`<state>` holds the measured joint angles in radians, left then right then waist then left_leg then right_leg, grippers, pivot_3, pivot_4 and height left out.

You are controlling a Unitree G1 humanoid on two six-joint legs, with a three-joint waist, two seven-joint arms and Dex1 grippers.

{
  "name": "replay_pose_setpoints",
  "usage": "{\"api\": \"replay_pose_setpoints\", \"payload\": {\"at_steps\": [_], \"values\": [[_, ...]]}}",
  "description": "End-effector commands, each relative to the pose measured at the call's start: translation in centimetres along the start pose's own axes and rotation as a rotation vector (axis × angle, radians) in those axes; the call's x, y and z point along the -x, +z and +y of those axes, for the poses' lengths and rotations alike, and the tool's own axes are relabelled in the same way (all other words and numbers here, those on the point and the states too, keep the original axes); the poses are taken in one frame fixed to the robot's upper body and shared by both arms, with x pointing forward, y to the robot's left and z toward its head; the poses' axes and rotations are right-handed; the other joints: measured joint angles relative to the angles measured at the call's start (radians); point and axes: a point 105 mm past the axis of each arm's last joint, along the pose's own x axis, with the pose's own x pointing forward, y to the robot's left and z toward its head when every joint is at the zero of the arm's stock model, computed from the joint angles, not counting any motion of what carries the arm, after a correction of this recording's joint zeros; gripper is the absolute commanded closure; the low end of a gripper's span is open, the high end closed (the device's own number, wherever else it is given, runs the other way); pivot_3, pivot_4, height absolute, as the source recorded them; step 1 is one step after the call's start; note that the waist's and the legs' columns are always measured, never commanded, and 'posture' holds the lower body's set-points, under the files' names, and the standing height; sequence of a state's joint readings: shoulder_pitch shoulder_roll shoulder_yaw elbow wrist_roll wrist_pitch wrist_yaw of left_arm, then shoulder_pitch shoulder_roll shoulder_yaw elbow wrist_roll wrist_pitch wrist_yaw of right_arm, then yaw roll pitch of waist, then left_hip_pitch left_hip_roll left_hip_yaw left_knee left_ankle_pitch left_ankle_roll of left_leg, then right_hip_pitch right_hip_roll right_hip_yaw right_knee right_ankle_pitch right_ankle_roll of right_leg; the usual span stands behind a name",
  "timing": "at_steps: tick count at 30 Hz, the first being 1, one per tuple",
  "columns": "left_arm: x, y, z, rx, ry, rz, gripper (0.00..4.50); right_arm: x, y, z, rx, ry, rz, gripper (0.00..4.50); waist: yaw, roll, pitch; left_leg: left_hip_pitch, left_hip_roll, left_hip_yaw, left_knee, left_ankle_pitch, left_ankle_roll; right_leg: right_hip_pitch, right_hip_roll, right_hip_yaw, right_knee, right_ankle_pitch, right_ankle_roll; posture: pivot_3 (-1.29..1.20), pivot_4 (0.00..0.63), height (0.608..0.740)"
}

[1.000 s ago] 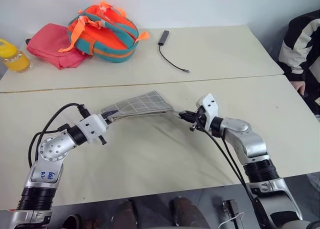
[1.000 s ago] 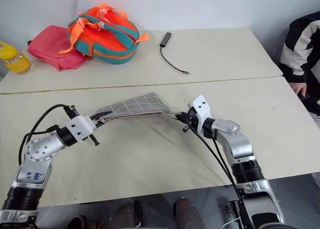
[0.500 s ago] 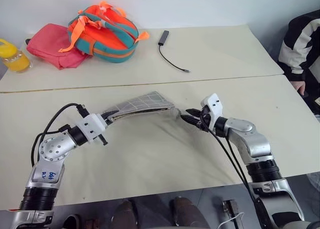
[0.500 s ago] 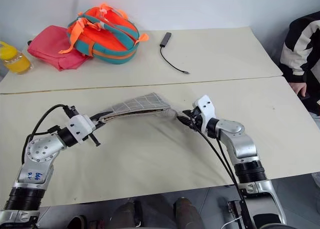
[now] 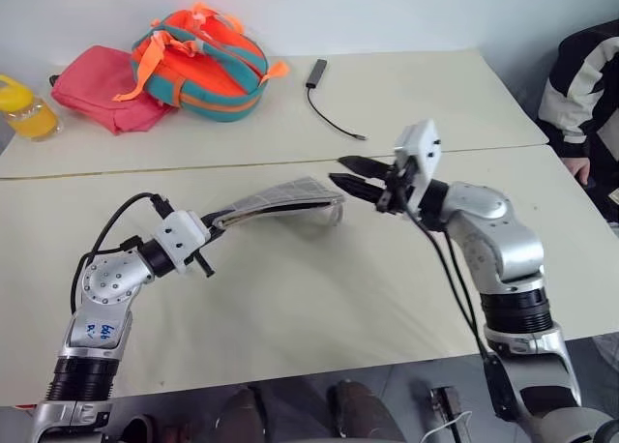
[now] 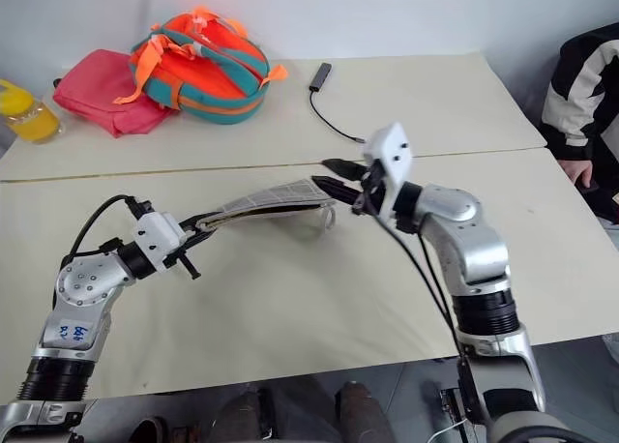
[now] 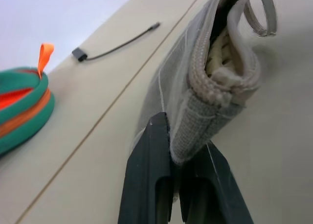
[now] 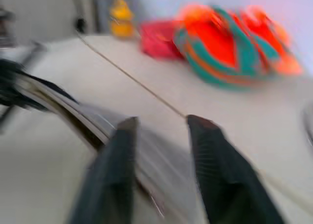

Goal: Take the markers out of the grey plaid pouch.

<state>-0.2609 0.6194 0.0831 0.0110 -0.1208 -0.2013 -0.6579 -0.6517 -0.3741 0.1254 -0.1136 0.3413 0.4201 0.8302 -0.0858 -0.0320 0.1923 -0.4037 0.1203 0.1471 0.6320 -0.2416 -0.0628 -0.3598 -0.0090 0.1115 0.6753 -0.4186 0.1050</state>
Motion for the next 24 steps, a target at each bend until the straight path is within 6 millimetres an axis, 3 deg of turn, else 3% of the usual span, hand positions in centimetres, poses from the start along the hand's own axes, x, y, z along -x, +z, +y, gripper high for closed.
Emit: {"api": "replay_pose_setpoints", "payload": {"at_steps": [1, 12, 17, 24], "values": [[-0.5, 1.5, 0.1, -0.024, -0.008, -0.054, 4.50, -1.2, -0.6, 1.2, 0.118, -0.011, 0.029, 4.47, 0.000, 0.000, 0.000, 0.000, 0.000, 0.000, 0.001, 0.000, 0.000, 0.000, 0.000, 0.000, 0.000, 0.000, 0.000, 0.00, 0.150, 0.740], [-0.9, 1.8, -0.5, -0.014, -0.019, -0.063, 4.50, -1.8, -2.8, 1.8, 0.214, -0.031, 0.097, 4.47, -0.001, 0.000, 0.000, 0.000, 0.000, 0.001, 0.003, 0.000, 0.000, 0.000, 0.000, 0.000, 0.002, 0.000, 0.000, 0.00, 0.150, 0.740], [-0.7, 1.3, -0.4, -0.018, -0.013, -0.046, 4.50, -1.4, -1.0, 2.6, 0.151, 0.030, 0.000, 4.47, 0.000, 0.000, 0.000, 0.000, 0.000, 0.000, 0.003, 0.000, 0.000, 0.000, 0.000, 0.000, 0.003, 0.000, 0.000, 0.00, 0.150, 0.740], [-0.8, 1.7, -0.3, -0.014, -0.006, -0.058, 4.50, -1.5, -3.0, 2.9, 0.215, 0.045, 0.087, 4.47, -0.001, 0.000, 0.000, 0.000, 0.000, 0.000, 0.003, 0.000, 0.000, 0.000, 0.000, 0.000, 0.003, 0.000, 0.000, 0.00, 0.150, 0.740]]}}
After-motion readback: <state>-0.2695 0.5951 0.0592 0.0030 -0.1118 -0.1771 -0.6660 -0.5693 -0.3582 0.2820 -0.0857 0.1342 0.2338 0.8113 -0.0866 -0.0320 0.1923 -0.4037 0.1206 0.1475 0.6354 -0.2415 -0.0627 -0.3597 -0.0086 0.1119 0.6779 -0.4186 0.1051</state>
